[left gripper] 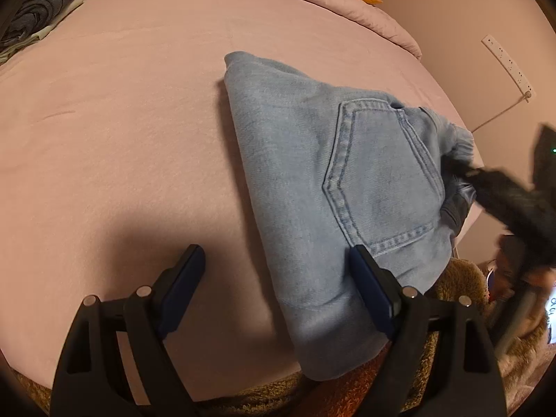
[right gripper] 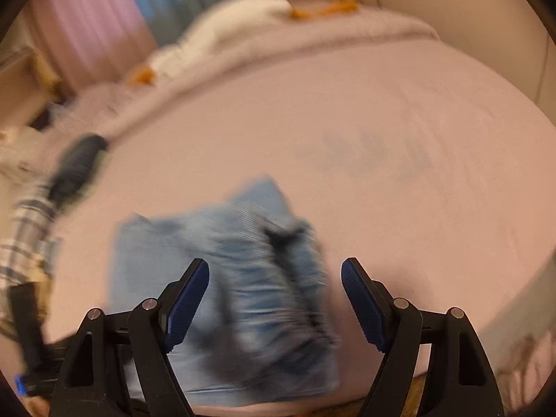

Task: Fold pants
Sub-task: 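Fold the waistband over the bundle with the right gripper and release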

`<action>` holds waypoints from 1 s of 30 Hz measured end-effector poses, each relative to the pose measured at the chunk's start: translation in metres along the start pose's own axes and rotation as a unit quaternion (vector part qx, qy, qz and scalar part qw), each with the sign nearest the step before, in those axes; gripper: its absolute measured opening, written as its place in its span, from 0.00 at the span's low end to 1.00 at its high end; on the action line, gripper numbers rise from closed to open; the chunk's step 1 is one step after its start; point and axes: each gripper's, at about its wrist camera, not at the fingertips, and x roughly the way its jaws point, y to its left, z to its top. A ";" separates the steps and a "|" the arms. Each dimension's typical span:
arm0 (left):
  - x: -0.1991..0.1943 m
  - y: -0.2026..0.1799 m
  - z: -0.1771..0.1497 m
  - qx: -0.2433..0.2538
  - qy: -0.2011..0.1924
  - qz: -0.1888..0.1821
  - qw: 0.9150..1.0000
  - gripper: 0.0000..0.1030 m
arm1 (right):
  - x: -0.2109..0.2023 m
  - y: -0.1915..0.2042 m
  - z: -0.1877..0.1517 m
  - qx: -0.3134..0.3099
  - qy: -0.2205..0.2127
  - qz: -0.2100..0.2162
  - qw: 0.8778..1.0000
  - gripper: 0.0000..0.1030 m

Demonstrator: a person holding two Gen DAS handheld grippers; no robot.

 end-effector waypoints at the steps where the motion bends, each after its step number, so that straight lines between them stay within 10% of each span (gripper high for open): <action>1: 0.000 0.001 -0.001 0.000 0.000 0.000 1.000 0.83 | 0.011 -0.011 -0.002 0.011 0.014 -0.001 1.000 0.76; 10: -0.007 0.010 0.011 -0.070 0.015 -0.100 0.992 0.79 | 0.013 -0.052 -0.006 0.079 0.054 0.136 0.986 0.85; 21: 0.019 -0.011 0.020 -0.031 -0.001 -0.069 0.997 0.79 | 0.038 -0.031 -0.011 0.036 0.083 0.163 0.982 0.91; 30: 0.002 -0.009 0.024 -0.046 -0.019 -0.066 0.997 0.33 | 0.017 0.011 -0.017 -0.037 0.039 0.095 0.994 0.47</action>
